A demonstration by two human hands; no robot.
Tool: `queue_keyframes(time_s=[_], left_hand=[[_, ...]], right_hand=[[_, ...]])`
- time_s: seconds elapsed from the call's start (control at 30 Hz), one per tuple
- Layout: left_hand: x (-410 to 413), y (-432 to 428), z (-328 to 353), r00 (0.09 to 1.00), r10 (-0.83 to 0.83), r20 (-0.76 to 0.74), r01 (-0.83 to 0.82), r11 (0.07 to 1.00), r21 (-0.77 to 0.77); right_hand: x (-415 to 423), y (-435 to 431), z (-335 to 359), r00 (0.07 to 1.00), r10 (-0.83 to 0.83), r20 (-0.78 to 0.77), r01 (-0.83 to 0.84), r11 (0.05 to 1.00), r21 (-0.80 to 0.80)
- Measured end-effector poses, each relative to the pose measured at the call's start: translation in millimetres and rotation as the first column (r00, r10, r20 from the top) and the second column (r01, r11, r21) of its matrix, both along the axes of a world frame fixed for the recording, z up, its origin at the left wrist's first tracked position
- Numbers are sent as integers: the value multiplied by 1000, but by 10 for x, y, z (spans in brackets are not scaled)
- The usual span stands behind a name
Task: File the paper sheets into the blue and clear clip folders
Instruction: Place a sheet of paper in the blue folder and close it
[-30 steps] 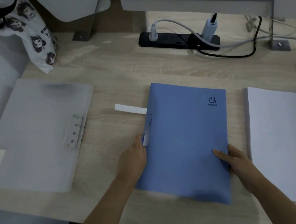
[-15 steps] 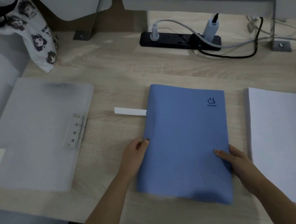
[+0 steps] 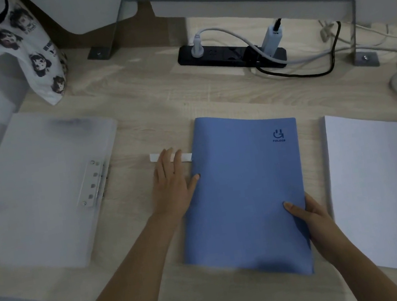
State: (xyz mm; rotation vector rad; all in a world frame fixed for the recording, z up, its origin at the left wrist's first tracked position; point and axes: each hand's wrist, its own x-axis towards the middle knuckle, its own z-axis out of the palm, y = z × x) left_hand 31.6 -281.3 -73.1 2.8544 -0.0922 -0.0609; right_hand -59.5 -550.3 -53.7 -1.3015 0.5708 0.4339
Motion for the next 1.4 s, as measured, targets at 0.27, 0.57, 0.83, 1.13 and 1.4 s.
queue_keyframes(time_s=[0.27, 0.57, 0.83, 1.13, 1.4], left_hand=[[206, 134, -4, 992, -35, -123, 25, 996, -88], [372, 139, 125, 891, 10, -455, -67, 992, -110], [436, 209, 196, 830, 9, -558, -133, 974, -183], [83, -163, 173, 800, 285, -528, -489, 819, -299], [-80, -149, 211, 792, 273, -546, -520, 770, -370]], right_hand=[[-25, -8, -59, 1000, -27, -7, 27, 1000, -3], [-23, 2, -46, 999, -36, -19, 36, 999, -12], [-26, 32, 14, 998, -49, -26, 49, 999, 2], [-134, 129, 22, 988, -135, -72, 139, 989, 54], [-149, 209, 106, 983, -148, -106, 155, 987, 54]])
